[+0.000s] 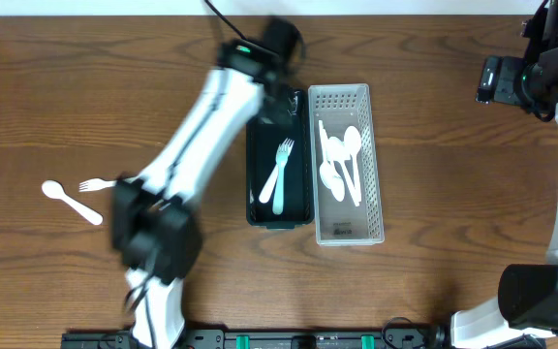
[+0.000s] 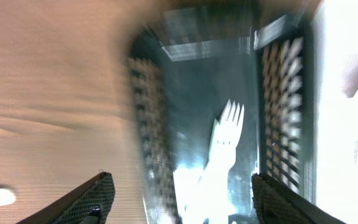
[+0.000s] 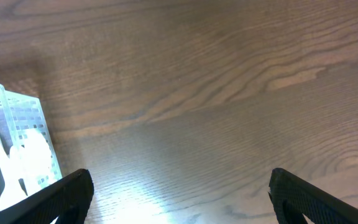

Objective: Pack container
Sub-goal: 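Carry the fork into the black basket and release it, then return the left gripper and grasp the last white fork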

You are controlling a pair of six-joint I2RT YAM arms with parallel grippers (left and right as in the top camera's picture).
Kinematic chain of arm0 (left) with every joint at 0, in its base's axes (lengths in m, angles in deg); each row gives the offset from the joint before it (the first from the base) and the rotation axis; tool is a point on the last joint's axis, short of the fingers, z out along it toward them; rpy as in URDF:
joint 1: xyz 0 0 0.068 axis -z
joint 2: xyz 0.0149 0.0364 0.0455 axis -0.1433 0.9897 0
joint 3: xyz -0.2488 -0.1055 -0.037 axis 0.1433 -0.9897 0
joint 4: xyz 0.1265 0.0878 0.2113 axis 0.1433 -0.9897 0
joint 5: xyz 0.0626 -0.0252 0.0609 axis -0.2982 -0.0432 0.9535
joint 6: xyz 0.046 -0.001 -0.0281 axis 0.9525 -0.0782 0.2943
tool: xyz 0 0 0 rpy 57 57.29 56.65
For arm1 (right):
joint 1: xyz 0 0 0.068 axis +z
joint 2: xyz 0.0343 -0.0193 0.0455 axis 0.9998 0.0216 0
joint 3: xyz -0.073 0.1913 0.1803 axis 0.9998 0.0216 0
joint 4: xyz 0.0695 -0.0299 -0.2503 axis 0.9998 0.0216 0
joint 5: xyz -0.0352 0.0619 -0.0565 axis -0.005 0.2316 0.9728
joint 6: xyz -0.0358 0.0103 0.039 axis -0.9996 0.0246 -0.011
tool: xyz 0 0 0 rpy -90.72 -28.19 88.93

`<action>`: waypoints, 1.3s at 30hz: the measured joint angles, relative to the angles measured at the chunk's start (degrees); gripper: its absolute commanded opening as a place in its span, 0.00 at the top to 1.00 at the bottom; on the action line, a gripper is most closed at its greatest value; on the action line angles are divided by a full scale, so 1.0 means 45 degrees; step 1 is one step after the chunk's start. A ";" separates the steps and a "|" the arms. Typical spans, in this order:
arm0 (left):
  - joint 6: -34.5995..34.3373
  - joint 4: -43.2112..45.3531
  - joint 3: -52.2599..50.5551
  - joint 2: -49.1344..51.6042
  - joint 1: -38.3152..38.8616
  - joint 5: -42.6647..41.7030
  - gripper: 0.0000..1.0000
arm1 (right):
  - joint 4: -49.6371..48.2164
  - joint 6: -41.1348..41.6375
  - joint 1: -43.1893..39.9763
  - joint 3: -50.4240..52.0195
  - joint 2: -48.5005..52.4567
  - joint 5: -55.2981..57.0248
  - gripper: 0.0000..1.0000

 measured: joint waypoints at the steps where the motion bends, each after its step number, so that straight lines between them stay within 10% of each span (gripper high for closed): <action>1: 0.0010 -0.0034 0.0136 -0.0593 -0.0282 0.0155 0.25 | 0.0005 -0.0015 0.0000 0.0000 0.0000 0.0000 0.06; 7: -0.2108 -0.1549 0.0860 -0.3745 -0.4420 0.1005 0.08 | 0.0010 -0.0092 0.0000 0.0000 0.0000 0.0000 0.05; 16: -0.7028 -0.2545 -0.1025 -0.2982 -0.9879 0.0049 0.07 | 0.0010 -0.0238 0.0000 0.0000 0.0000 0.0005 0.05; 39: -0.8252 0.3400 -0.7626 -0.0481 -1.0953 -0.0782 0.08 | 0.0850 -0.0277 -0.0005 -0.0005 0.0000 0.0000 0.05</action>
